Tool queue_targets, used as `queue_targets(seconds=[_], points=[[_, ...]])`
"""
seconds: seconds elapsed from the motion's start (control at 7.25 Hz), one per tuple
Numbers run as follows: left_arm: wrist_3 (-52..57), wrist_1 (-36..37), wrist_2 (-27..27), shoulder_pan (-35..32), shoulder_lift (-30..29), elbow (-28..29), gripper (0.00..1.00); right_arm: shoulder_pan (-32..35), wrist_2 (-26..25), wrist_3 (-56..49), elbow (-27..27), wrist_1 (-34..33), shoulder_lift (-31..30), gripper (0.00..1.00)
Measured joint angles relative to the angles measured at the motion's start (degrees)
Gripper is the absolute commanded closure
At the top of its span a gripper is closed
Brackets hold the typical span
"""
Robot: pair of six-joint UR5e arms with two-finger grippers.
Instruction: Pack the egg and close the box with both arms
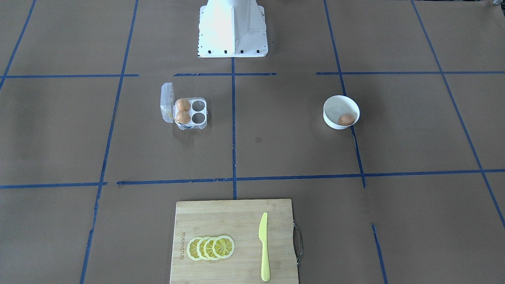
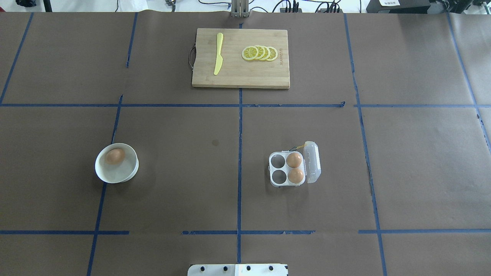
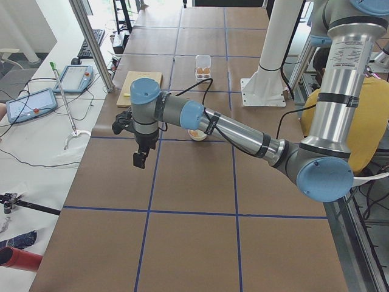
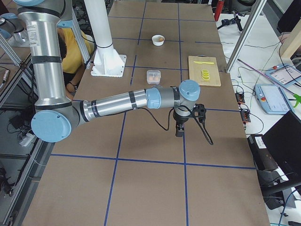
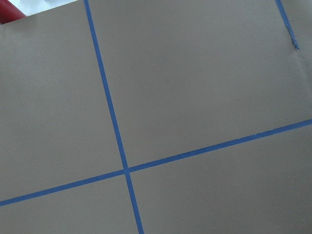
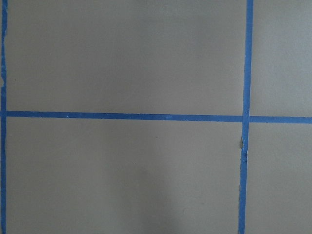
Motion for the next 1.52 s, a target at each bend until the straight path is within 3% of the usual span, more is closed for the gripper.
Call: queue_targets(seconds=[0.41,1.52], points=[[0.00,-0.03,2.85,0.11,-0.12,0.24,0.00,-0.06,0.04,-0.07,-0.12,0.00,-0.28,0.00],[-0.28,-0.44,2.49,0.27,-2.35,0.27,0.00,-0.18,1.14,0.00,0.17,0.03,-0.25,0.00]])
